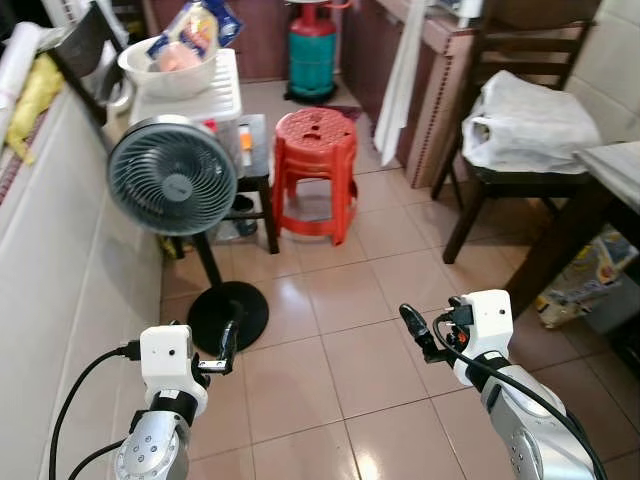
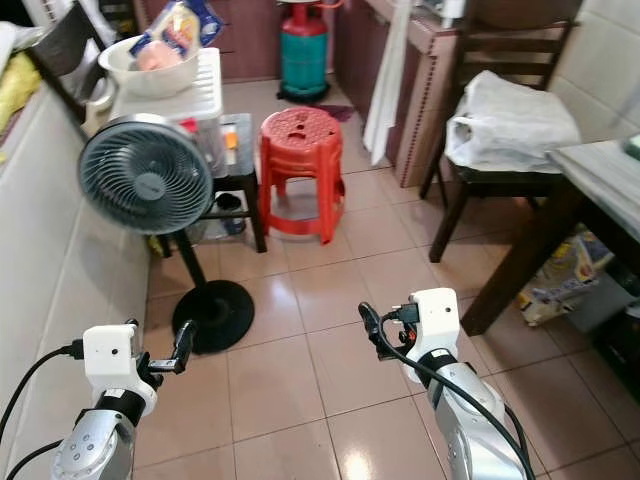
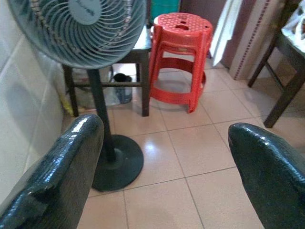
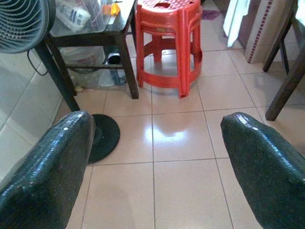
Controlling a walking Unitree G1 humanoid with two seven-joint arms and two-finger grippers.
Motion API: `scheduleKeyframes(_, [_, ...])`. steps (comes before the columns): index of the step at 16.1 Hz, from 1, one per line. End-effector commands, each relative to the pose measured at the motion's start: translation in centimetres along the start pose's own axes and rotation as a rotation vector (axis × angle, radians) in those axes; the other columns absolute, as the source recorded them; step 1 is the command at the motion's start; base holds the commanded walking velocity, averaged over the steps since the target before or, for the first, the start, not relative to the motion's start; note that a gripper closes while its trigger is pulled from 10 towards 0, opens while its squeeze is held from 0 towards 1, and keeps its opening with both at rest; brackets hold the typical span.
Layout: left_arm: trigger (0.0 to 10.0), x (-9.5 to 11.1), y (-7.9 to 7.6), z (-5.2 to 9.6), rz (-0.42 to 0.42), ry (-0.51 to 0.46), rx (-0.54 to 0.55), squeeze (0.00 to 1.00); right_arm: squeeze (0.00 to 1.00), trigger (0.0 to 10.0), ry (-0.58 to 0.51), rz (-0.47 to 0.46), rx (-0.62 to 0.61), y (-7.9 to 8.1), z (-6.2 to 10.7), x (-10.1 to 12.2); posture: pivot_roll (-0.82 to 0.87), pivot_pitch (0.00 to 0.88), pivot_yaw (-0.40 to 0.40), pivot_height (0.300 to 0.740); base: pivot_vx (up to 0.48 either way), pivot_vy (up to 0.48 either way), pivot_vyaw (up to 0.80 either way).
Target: Setting the table
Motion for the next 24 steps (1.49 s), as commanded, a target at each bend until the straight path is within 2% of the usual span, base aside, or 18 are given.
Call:
scheduleKeyframes(1, [10.0,-0.2,0.3,-0.2,0.004,0.012,0.001,0.0,0.0,10.0,-0.013,-0.005,-0.002,0.3,0.1,0.4,-0.05,0.047,0.043,0.74,0.0,0.0,-0.77])
scheduleKeyframes(4, [10.0,0.2,0.8,-0.6,-0.027,-0.004,0.006,0.0,0.0,10.0,-0.014,-0.007,-0.008,0.3,0.2,0.3,-0.06,0.049,0.049,0.74,0.0,0.0,-0.77])
scheduleKeyframes(5, [10.0,0.2,0.9,-0.7,-0.003,-0.001,0.01,0.0,0.0,10.0,-0.016,-0.009,-0.011,0.3,0.3,0.3,-0.06,0.049,0.053,0.74,0.0,0.0,-0.77])
scheduleKeyframes(12, [10.0,0.1,-0.2,-1.0,-0.003,0.002,-0.071,0.0,0.0,10.0,-0.03,-0.008,-0.021,0.3,0.4,0.6,-0.08,0.047,0.06,0.74,0.0,0.0,-0.77])
scheduleKeyframes(24, [10.0,-0.8,-1.2,-1.1,0.01,0.024,-0.11,0.0,0.0,10.0,-0.027,0.014,-0.018,0.1,0.7,0.8,-0.1,0.043,0.047,0.74,0.317,0.0,-0.77])
Point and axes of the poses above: a point about 5 cm out from each wrist's last joint towards the gripper, its own z axis pointing back from the gripper into the wrist, its own x axis along the axis of the wrist's last joint, y = z × x, the point moved 4 cm from there along -z, pointing out of the wrist towards the gripper, and after that the axes turned 7 degrees about -z, right-handed, at the moved point
